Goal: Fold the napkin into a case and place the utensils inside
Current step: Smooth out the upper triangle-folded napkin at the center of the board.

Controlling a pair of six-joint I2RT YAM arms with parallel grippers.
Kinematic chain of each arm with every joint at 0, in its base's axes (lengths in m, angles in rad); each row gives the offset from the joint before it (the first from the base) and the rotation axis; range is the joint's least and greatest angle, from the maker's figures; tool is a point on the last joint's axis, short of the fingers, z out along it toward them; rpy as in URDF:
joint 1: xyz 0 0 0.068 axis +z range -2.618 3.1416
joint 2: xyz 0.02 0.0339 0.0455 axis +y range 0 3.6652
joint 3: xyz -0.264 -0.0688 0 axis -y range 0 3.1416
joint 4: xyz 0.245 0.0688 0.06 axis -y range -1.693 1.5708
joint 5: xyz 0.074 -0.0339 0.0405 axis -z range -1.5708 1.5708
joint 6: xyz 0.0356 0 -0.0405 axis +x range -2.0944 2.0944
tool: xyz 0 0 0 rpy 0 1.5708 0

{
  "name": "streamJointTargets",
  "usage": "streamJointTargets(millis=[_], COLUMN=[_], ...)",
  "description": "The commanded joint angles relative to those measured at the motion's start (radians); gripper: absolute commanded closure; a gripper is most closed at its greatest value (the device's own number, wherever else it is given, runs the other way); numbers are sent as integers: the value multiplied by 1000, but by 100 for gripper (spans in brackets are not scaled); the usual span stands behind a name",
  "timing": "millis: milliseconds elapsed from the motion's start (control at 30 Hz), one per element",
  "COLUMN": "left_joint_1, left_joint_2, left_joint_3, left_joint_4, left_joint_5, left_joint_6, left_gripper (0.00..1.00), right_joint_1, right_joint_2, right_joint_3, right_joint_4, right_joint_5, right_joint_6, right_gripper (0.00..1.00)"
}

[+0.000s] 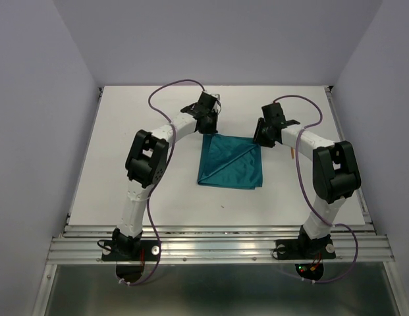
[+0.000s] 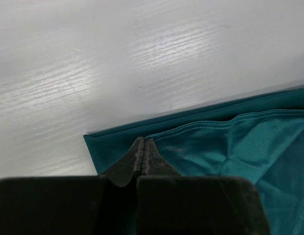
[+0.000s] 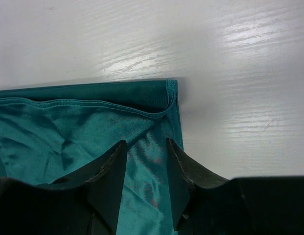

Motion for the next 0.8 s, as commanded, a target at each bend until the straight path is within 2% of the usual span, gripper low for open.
streamJointTargets(millis=[0, 533, 633, 667, 733, 767], left_joint_1=[9, 21, 21, 21, 21, 21], left_joint_2=[-100, -89, -63, -60, -57, -52], left_joint_3=[-17, -30, -7, -9, -9, -7], left_joint_4=[31, 40, 21, 24, 28, 28], left_joint_5=[-2, 17, 17, 17, 20, 21], left_joint_6=[-8, -16, -22, -22, -17, -11], left_gripper=[100, 100, 84, 68, 57, 47], right_joint_1=[-6, -6, -6, -6, -6, -6], right_joint_2=[4, 24, 24, 24, 23, 21], right_joint_3=[42, 68, 71, 70, 68, 67], right_joint_4=[19, 18, 18, 18, 18, 18], right_joint_5=[16, 5, 5, 5, 6, 8], right_joint_6=[-7, -5, -5, -5, -5, -5], right_gripper=[53, 53, 53, 53, 53, 53])
